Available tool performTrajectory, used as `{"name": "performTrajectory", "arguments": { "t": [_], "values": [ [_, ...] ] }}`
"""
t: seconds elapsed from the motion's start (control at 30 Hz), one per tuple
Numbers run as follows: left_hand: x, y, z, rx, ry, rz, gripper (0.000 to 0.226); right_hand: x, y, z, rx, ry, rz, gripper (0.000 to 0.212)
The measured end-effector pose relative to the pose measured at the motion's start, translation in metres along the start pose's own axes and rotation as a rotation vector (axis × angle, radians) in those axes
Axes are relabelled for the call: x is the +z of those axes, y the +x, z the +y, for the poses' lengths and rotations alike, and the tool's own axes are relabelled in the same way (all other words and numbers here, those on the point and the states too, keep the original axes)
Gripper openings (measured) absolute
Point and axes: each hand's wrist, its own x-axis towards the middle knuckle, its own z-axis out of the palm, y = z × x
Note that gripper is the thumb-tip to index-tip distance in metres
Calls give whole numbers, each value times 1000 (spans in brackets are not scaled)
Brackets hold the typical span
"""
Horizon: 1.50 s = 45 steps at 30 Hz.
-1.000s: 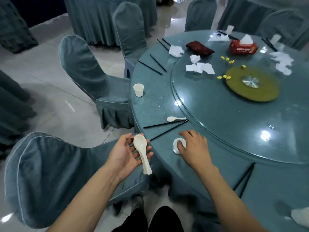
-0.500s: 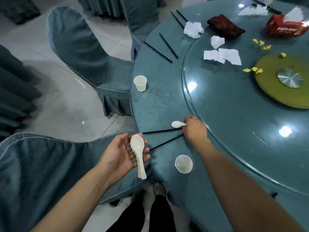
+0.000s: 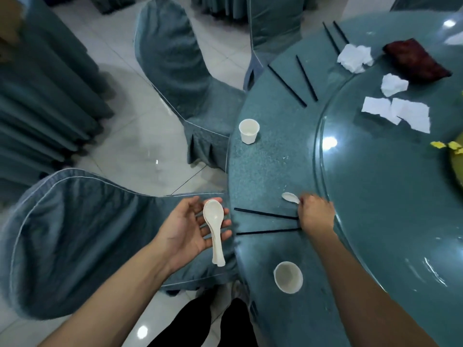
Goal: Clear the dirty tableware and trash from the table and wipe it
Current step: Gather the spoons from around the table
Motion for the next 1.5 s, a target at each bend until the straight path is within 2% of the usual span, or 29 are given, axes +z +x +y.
{"name": "performTrajectory", "arguments": {
  "t": [0.1, 0.17, 0.3, 0.43, 0.57, 0.67, 0.9, 1.07, 1.17, 1.4, 1.5],
  "values": [
    [-5, -9, 4, 43, -44, 29, 46, -28, -13, -27, -28, 272, 94, 11],
    [-11, -16, 7, 78, -93, 42, 45, -50, -31, -53, -65, 500, 98, 10],
    [-31, -33, 10, 157, -192, 72, 47, -88, -77, -113, -163, 845, -16, 11],
    [-56, -50, 11, 233, -255, 121, 49, -121, -125, -172, -301, 1059, -189, 19],
    [-89, -73, 15, 298, -311, 163, 30, -138, -167, -229, -422, 998, -258, 18],
    [-122, -94, 19, 329, -326, 196, 43, -141, -196, -270, -449, 870, -227, 14],
    [-237, -156, 38, 385, -401, 256, 42, -122, -274, -384, -601, 634, -111, 12],
    [-331, -198, 50, 386, -426, 282, 44, -108, -331, -472, -651, 590, -117, 21],
    [-382, -219, 64, 390, -456, 268, 36, -104, -357, -517, -645, 645, -126, 22],
    [-455, -248, 103, 400, -523, 227, 39, -97, -371, -598, -653, 661, -208, 16],
    [-480, -247, 128, 412, -558, 234, 44, -92, -357, -627, -739, 562, -82, 15]
  ]
}}
